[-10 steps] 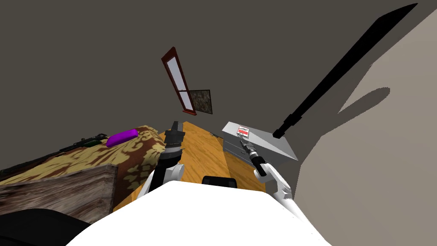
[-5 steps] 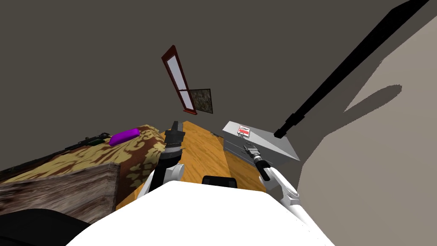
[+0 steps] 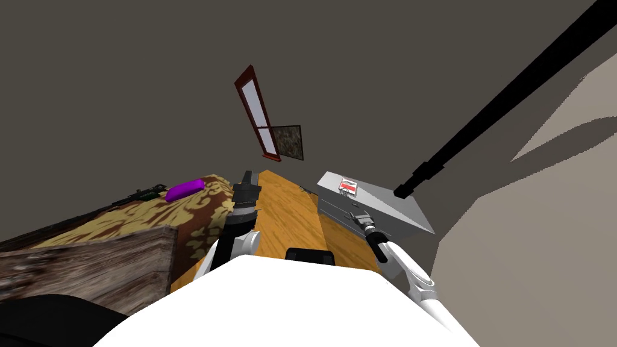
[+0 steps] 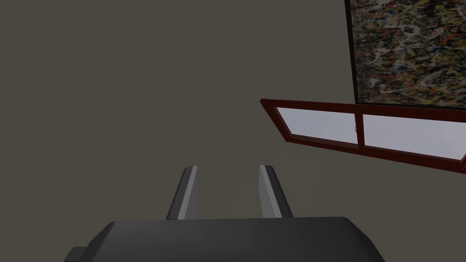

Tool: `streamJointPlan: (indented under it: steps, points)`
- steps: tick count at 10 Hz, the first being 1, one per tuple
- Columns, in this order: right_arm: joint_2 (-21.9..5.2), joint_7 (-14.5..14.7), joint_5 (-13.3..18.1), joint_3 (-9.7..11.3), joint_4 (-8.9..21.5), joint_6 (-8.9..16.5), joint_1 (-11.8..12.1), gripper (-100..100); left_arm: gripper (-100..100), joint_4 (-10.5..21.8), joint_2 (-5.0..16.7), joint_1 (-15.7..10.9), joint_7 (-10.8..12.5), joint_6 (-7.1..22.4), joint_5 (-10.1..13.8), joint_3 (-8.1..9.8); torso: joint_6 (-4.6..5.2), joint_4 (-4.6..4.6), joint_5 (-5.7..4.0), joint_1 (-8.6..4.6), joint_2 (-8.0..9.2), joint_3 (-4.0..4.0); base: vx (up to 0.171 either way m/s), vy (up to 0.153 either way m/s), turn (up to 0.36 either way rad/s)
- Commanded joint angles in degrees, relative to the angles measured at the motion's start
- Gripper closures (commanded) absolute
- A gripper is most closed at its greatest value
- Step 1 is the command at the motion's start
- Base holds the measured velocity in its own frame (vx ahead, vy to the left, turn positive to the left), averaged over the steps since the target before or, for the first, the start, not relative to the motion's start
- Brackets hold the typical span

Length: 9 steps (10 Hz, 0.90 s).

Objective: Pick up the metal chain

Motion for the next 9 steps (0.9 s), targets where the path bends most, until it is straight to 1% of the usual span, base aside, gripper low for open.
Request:
streamJointPlan:
  steps: [1, 3, 5, 6, 8, 9]
  points:
    - [-1.6, 1.6, 1.4, 0.8, 0.8, 1.8, 0.1, -100, 0, 0.0, 0.0, 0.0, 0.0, 0.0, 0.0, 0.00, 0.00, 0.00, 0.00, 0.00, 0.00, 0.00, 0.031, 0.025, 0.100]
    - [-2.8, 3.3, 3.4, 1.3, 2.1, 2.9, 0.5, -100, 0, 0.0, 0.0, 0.0, 0.0, 0.0, 0.0, 0.00, 0.01, 0.00, 0.01, 0.04, -0.01, 0.00, 0.061, 0.027, 0.106]
    - [-2.8, 3.3, 3.4, 1.3, 2.1, 2.9, 0.5, -100, 0, 0.0, 0.0, 0.0, 0.0, 0.0, 0.0, 0.00, 0.01, -0.02, 0.01, 0.00, -0.08, -0.05, 0.028, -0.002, -0.008]
    - [-3.4, 4.1, 4.4, 1.6, 2.7, 3.5, 0.7, -100, 0, 0.0, 0.0, 0.0, 0.0, 0.0, 0.0, 0.01, 0.04, 0.01, -0.02, -0.11, 0.08, 0.04, 0.037, 0.014, 0.054]
    - [-3.4, 4.1, 4.4, 1.6, 2.7, 3.5, 0.7, -100, 0, 0.0, 0.0, 0.0, 0.0, 0.0, 0.0, 0.00, 0.02, -0.01, 0.00, -0.02, -0.05, -0.03, 0.054, 0.000, 0.002]
    - [-3.9, 4.9, 5.4, 1.8, 3.3, 4.0, 0.8, -100, 0, 0.0, 0.0, 0.0, 0.0, 0.0, 0.0, 0.01, 0.03, -0.01, -0.02, -0.09, -0.04, -0.02, 0.074, 0.019, 0.068]
